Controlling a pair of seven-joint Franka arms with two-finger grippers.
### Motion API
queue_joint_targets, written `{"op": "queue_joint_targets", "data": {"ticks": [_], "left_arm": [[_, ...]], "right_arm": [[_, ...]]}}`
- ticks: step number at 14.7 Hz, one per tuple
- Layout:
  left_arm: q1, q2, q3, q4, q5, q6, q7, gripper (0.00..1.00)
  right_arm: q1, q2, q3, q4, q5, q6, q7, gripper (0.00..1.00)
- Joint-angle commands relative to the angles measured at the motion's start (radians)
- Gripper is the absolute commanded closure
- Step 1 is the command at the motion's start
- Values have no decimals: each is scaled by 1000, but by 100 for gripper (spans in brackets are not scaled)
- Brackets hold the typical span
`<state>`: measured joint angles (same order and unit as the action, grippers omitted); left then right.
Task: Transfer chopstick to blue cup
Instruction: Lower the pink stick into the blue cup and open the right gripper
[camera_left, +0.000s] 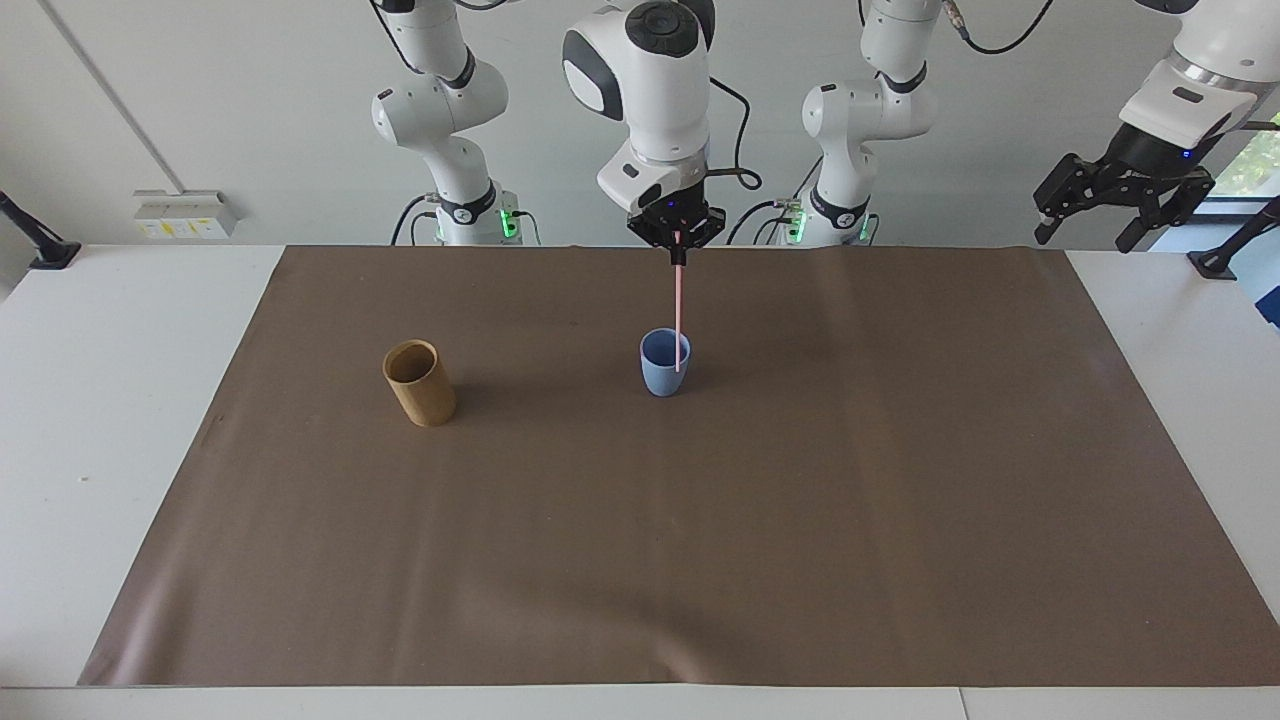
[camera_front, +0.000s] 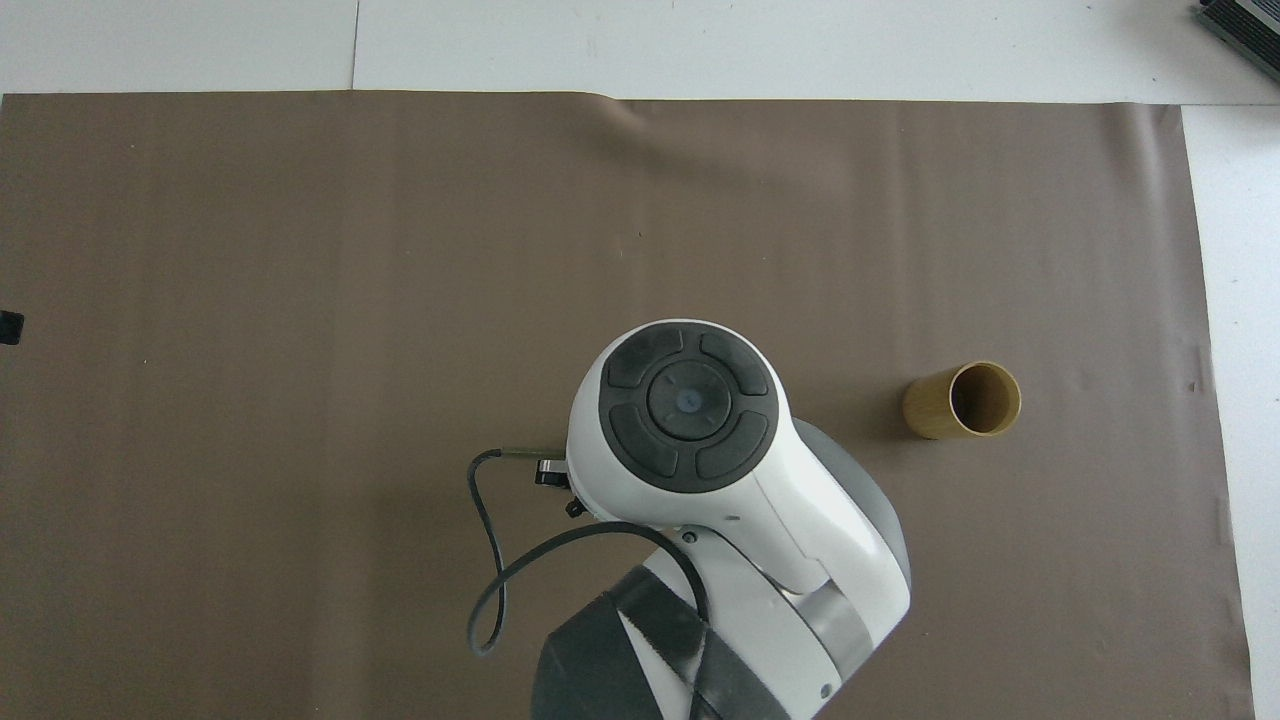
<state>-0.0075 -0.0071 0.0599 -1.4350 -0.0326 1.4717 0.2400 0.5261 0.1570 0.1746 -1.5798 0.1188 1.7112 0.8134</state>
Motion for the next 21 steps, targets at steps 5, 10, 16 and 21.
{"op": "queue_joint_targets", "data": {"ticks": [5, 10, 16, 21], "left_arm": [[-3, 6, 1, 19, 16, -25, 7, 0], [-3, 6, 1, 19, 16, -25, 7, 0], [-3, 6, 1, 19, 16, -25, 7, 0], [-2, 6, 1, 19, 16, -27, 7, 0]], "right_arm": [[40, -31, 0, -5, -10, -44, 89, 100], [23, -51, -4, -74, 1, -15, 43, 100], [-6, -54, -6, -106, 68, 1, 1, 100], [-18, -17, -4, -112, 71, 24, -7, 100]]}}
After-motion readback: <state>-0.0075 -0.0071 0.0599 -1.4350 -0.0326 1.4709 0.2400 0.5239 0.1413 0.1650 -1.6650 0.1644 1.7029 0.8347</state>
